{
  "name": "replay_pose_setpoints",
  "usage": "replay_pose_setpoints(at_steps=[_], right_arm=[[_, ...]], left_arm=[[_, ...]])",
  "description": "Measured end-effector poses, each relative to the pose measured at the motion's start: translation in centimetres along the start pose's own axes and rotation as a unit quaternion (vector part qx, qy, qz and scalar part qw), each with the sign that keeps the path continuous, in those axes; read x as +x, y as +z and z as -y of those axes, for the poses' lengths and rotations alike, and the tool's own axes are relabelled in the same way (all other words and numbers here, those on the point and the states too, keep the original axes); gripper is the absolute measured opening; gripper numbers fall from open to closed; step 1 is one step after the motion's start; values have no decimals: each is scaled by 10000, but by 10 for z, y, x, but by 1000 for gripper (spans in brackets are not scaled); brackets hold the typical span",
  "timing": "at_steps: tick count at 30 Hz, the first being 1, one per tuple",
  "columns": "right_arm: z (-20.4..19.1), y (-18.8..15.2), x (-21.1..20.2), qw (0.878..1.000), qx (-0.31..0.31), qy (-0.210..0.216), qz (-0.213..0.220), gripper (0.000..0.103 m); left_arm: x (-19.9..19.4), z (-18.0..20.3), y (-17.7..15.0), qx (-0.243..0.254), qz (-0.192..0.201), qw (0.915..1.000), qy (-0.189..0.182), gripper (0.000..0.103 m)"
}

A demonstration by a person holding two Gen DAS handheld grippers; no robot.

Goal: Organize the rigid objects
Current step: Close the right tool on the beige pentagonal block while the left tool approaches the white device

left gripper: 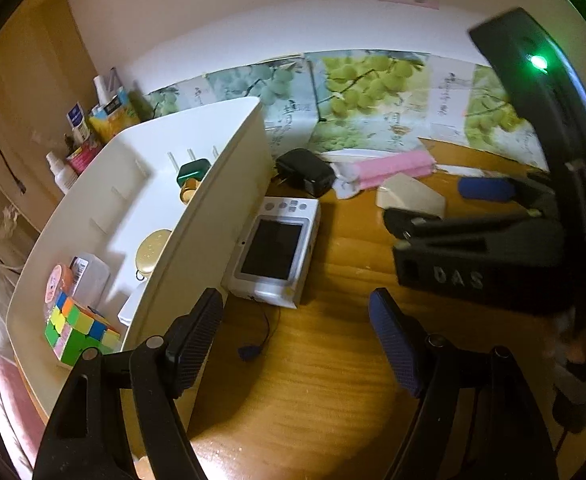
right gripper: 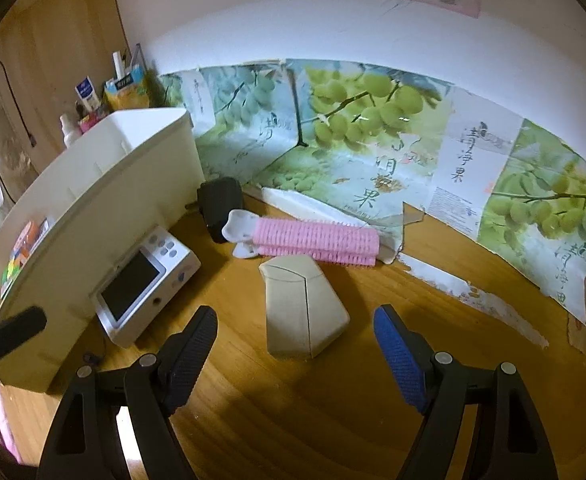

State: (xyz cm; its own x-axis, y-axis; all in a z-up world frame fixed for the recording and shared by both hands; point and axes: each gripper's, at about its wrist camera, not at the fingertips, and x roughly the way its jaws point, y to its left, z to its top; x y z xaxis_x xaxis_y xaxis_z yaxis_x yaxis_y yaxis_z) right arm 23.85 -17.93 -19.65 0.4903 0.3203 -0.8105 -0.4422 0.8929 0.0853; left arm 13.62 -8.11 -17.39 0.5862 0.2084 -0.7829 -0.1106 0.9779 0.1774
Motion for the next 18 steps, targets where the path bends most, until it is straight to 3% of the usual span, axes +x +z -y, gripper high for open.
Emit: replay_pose_setpoints(at_steps=[4,8,12,15,18], right_arm=[[0,2,2,10000,-65,-55,6,81],[-2,2,7,9998,-174,16,-67,70],[-4,1,10,9996,-258,24,-115,66],[-1,0,12,9996,-232,85,-163,50],[3,-2,13,9996,-164,117,-190,48]], left_arm=[[11,-3,4,-221,-83,9997,110,79],[17,-2,7,-338,-150,9991,185,79],[22,-3,9,-394,-283,9984,273,79],[25,0,11,-379,-314,9982,339,79],[28,1,12,-384,-342,9976,454,79]])
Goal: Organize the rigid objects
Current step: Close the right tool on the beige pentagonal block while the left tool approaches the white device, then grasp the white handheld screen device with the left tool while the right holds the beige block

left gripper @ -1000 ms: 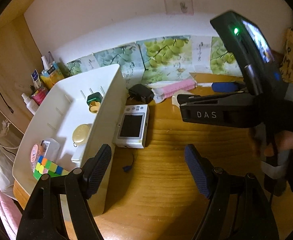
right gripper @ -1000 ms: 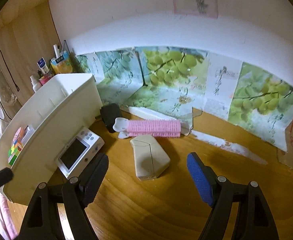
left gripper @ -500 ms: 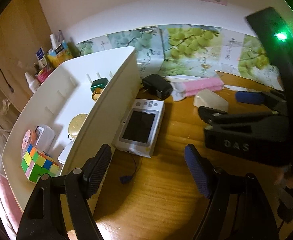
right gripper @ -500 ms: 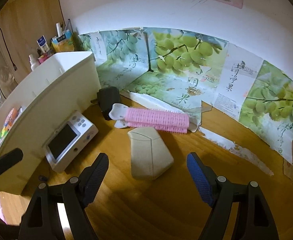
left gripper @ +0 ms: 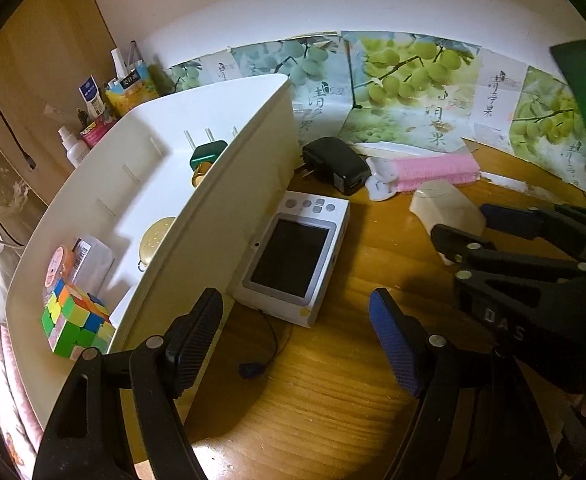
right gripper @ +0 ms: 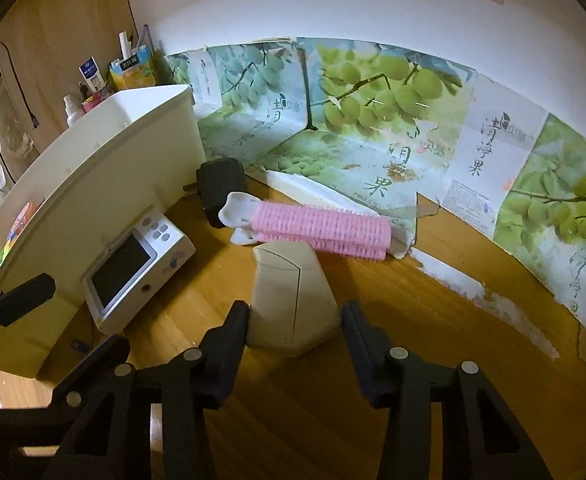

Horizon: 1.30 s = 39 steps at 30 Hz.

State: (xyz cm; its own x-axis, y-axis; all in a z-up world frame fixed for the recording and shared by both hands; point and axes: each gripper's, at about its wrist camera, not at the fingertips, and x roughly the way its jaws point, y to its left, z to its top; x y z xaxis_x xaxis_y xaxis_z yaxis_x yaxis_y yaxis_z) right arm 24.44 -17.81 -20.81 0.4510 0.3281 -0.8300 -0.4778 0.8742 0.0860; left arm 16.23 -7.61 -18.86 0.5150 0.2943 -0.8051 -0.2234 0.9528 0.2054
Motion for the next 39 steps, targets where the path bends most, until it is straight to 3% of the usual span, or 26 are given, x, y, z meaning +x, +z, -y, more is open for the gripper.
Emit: replay_pose_setpoints(at_steps=[16,22,26,29,32,39], right_arm=[[14,-6,-13,9997,231,-29,-8,48],[17,-7,-19,9996,280,-46,-24,48],[18,-7,-23,9995,299,-61,-30,48],[20,-7,-26,9994,344,-60,-36,48],[21,-8,-30,9992,384,-72,-36,48],[29,-11,-40,9986,511,-92,-18,48]], left_arm=[[16,-5,11,-195,-346,9986,363,79],[24,-11,15,-254,-516,9976,391,84],[26,-5,18,-52,-562,9983,110,84],[37,-2,22,-15,-941,9954,-180,84],[39,3,27,127,-997,9945,-309,84],[48,10,41,321,-1187,9919,-329,83]])
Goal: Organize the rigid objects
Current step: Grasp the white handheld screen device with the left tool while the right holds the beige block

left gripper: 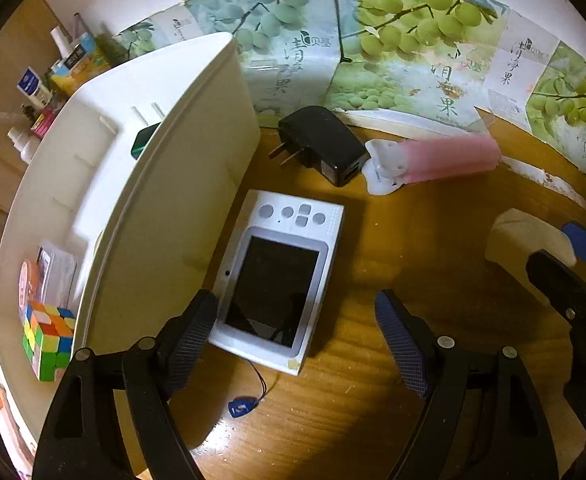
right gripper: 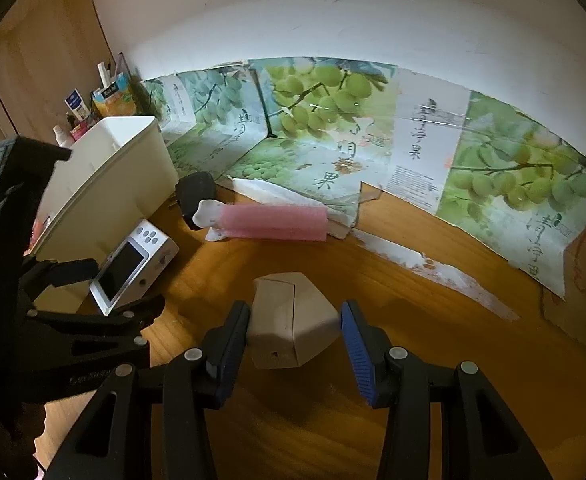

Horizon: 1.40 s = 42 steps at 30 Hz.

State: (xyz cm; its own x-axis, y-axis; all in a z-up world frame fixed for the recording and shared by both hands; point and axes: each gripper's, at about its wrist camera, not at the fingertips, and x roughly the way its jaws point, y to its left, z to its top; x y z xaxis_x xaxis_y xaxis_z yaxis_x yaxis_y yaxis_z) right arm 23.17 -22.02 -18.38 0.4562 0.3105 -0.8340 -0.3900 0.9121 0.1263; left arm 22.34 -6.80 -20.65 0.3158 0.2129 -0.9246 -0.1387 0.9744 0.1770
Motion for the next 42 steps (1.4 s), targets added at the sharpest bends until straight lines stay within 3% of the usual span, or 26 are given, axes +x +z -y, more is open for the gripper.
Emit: replay_pose_setpoints(at_steps=[5,7,12,16,17,18,20,25,27,30,32,37,38,41,42], right_arm=[[8,-3,-6,9999,136,-2,-8,47],[11,-5,-8,9998,181,-35,-18,47],[13,-8,-12,9997,223,-46,-16,47],[14,-9,-14,9996,271,-42,3,47],[14,-9,-15,9996,280,-36,12,47],[15,-9,-16,9996,282,-32,23,47],[14,-9,-18,9996,290,-35,48,47],[15,-9,-24,9995,301,-62,95,47],[16,-10,-27,9994,302,-73,128,47],[18,-11,-34,9992,343,-119,185,47],[19,-13,-39,9990,362,-144,210,47],[21,-16,-46,9987,409,-197,250,47],[21,-16,-47,9986,413,-199,253,47],[21,-16,-48,9987,396,-200,251,47],[21,-16,-48,9987,394,-196,253,47]], left_arm=[[3,3,9,56,-124,9999,-3,82],[3,3,11,67,-120,9999,37,78],[0,-3,12,-68,-6,9997,245,56],[-1,-4,13,-1,-7,9997,229,53],[-1,-2,12,68,-5,9997,253,48],[-3,-1,10,115,27,9998,148,32],[-10,8,7,190,60,9998,-43,18],[-12,16,3,323,9,9993,-196,7],[-13,16,1,277,-59,9993,-230,7],[-18,15,2,233,36,9997,78,7],[-17,11,1,157,-78,9998,-45,8],[-19,9,-2,29,-125,9999,73,19],[-19,9,-2,43,-125,9998,172,26],[-18,9,-3,42,-125,9987,486,70],[-18,8,-3,20,-120,9987,502,72]])
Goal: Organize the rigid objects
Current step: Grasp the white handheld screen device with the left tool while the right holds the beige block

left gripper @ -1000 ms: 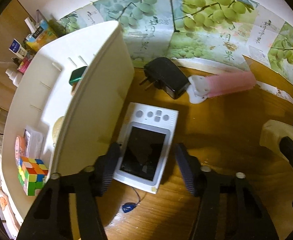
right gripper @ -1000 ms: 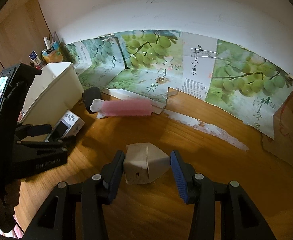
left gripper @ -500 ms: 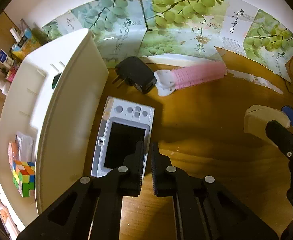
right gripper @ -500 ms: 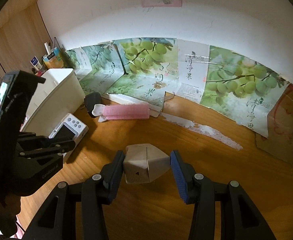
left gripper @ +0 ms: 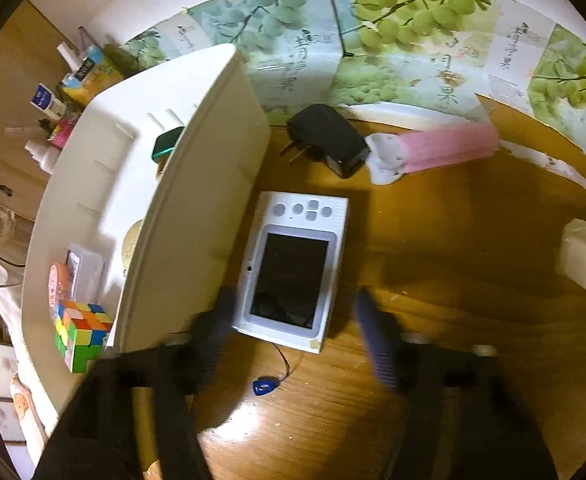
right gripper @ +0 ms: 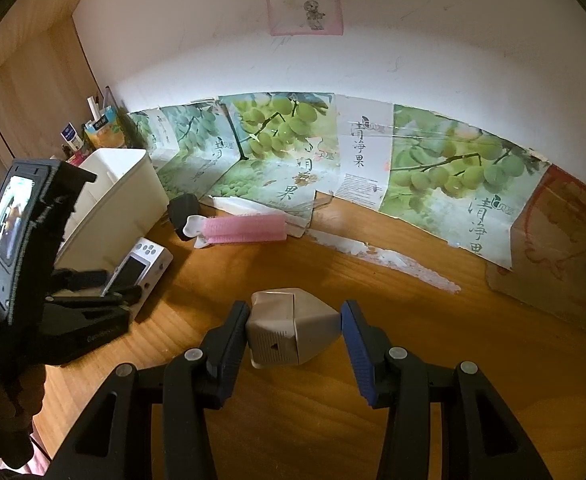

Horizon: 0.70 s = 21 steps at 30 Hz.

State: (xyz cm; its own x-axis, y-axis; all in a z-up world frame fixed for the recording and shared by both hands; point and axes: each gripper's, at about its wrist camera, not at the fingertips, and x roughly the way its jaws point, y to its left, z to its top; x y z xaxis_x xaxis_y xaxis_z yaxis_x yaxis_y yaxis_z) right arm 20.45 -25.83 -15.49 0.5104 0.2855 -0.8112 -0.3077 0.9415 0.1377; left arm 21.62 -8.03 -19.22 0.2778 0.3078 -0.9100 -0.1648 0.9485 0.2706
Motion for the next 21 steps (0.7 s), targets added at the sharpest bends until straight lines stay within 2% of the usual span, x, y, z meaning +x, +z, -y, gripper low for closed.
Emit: replay_pose_setpoints(at_steps=[13,21], right_arm=[[-4,1,3,9999,-59,93,-62,47],[0,-1,1,9999,8,99,-58,47]], left_arm=[[29,-3,8,-126,-516,9985,123,73],[35,-5,20,-167,-450,9988,42,73]])
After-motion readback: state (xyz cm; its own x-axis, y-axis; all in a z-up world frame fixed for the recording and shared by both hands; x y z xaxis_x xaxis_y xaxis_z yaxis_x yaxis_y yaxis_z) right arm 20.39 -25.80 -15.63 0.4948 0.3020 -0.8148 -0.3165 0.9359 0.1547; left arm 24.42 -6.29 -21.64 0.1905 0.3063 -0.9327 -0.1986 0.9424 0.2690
